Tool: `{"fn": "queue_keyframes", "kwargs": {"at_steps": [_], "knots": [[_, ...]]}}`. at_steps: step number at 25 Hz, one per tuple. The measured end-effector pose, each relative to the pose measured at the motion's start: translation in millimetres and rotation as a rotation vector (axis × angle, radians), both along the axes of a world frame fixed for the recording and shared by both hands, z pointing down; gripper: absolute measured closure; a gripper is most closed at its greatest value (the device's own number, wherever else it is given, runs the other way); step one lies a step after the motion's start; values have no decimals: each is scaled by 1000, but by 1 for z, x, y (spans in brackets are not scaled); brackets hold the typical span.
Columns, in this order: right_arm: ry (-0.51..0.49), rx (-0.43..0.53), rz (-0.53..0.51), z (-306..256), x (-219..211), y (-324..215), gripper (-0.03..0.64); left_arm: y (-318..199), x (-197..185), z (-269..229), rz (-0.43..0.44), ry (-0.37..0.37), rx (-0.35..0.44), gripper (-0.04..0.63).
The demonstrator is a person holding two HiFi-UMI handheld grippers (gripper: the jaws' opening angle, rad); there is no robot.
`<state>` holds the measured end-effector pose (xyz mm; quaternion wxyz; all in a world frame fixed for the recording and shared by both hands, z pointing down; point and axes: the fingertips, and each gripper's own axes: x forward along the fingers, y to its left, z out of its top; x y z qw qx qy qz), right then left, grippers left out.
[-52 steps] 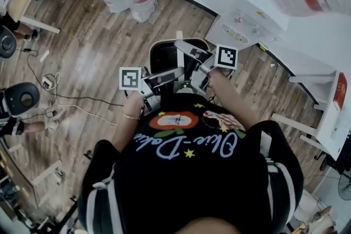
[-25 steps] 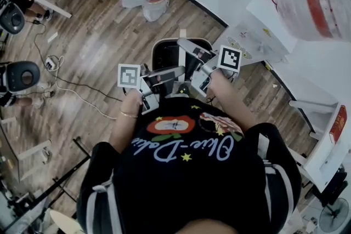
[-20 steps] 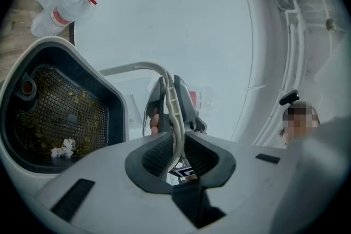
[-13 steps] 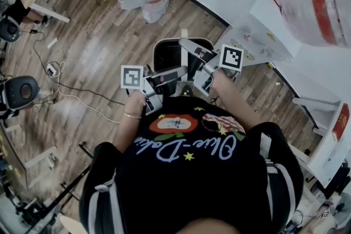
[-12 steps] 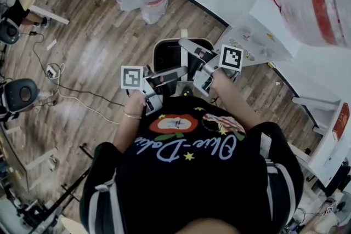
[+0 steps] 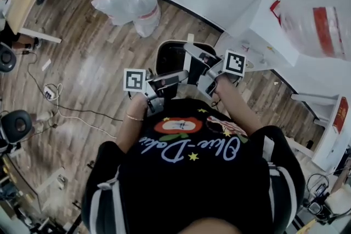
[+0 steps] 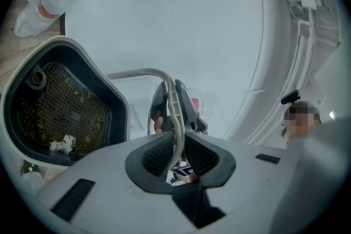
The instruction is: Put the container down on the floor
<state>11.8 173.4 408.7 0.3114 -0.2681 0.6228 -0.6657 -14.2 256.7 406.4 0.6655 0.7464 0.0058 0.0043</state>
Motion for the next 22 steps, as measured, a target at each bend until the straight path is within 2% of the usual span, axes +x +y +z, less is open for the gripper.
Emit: {"fn": "queue_keyframes", "kwargs": {"at_steps": [3, 6, 9, 13, 22], "knots": [[19, -32, 35, 1, 0, -30, 553, -32, -4, -1, 37, -1, -27, 540], [22, -29, 81, 1, 2, -32, 554, -35, -6, -2, 78, 11, -14, 540], [39, -49, 109, 2, 1, -50, 552, -52, -7, -3, 113, 23, -49, 540], [42, -80, 125, 0, -7, -89, 553, -92, -17, -7, 129, 33, -84, 540], [44, -117, 176, 10, -26, -145, 552, -153, -46, 2, 173, 4, -94, 540]]}}
